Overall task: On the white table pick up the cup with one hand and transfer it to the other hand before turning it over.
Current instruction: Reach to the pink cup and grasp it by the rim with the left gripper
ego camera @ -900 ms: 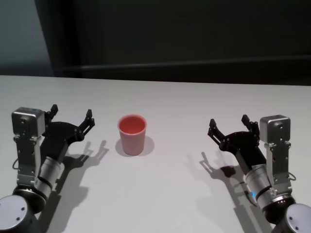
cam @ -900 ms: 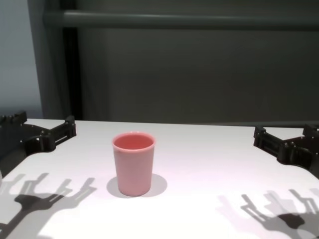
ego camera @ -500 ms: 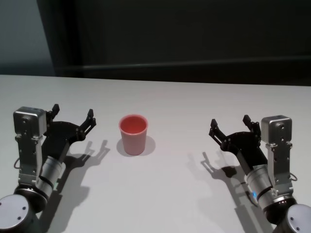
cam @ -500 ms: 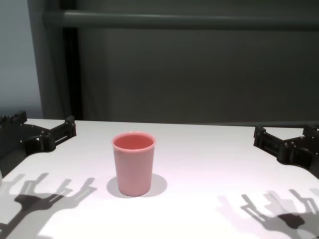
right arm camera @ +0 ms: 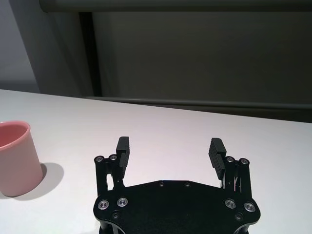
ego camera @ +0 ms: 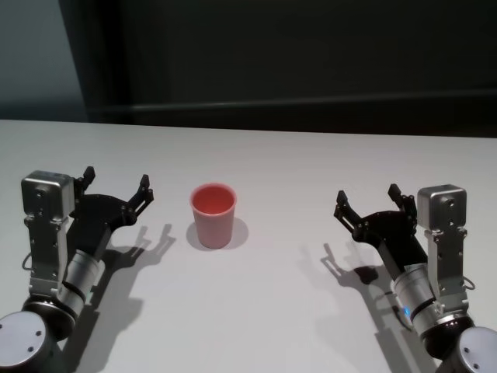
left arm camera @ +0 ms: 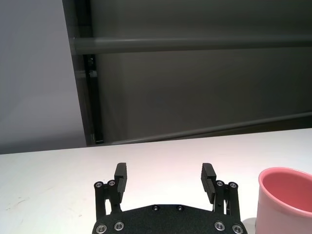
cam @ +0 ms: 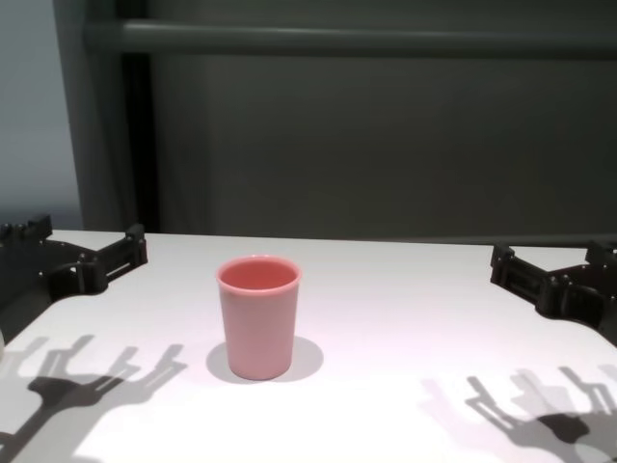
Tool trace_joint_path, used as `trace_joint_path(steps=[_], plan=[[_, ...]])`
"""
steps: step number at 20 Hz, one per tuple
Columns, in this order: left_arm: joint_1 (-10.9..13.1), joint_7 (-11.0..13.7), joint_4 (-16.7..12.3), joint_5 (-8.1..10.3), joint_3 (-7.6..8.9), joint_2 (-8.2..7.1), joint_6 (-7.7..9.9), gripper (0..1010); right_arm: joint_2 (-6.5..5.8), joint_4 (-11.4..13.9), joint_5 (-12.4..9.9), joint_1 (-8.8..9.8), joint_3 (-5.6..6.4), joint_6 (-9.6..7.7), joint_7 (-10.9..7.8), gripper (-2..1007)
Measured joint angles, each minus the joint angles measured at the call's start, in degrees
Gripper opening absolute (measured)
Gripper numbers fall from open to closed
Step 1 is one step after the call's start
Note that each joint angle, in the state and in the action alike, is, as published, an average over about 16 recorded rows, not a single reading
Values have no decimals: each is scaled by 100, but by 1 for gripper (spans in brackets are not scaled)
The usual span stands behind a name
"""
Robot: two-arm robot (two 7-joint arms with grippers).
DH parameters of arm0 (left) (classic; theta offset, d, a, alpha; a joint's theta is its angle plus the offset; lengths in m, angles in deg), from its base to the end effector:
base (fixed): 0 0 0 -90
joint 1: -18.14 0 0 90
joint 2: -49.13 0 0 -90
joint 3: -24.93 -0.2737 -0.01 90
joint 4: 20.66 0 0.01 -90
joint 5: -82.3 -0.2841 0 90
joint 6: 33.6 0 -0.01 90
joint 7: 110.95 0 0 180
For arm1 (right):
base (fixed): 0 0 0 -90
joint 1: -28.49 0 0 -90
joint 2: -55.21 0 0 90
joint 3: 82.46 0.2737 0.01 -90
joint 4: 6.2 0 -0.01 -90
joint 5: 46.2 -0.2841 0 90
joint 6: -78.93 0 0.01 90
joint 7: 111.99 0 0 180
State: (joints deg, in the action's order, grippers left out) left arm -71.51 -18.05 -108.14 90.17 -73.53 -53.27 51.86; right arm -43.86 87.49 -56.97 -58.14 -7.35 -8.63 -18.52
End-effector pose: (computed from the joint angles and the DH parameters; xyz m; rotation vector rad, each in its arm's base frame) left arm 0.2983 0.0200 -0.3003 0.0570 -0.0598 1.3784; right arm 0.2773 0.0354 -0.2901 0.0397 0.0387 -1.3663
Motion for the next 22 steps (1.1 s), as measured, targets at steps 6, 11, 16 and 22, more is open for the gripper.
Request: trace_joint_path(steps=[6, 11, 16, 22], plan=[[0, 0, 0, 0, 0, 0, 0, 1001, 0, 0, 0, 0, 0, 0, 0, 1002], [0, 0, 0, 0, 0, 0, 0, 1001, 0, 0, 0, 0, 0, 0, 0, 1002], [0, 0, 0, 0, 0, 0, 0, 1001, 0, 0, 0, 0, 0, 0, 0, 1002], [0, 0, 0, 0, 0, 0, 0, 1001, 0, 0, 0, 0, 0, 0, 0, 1002]])
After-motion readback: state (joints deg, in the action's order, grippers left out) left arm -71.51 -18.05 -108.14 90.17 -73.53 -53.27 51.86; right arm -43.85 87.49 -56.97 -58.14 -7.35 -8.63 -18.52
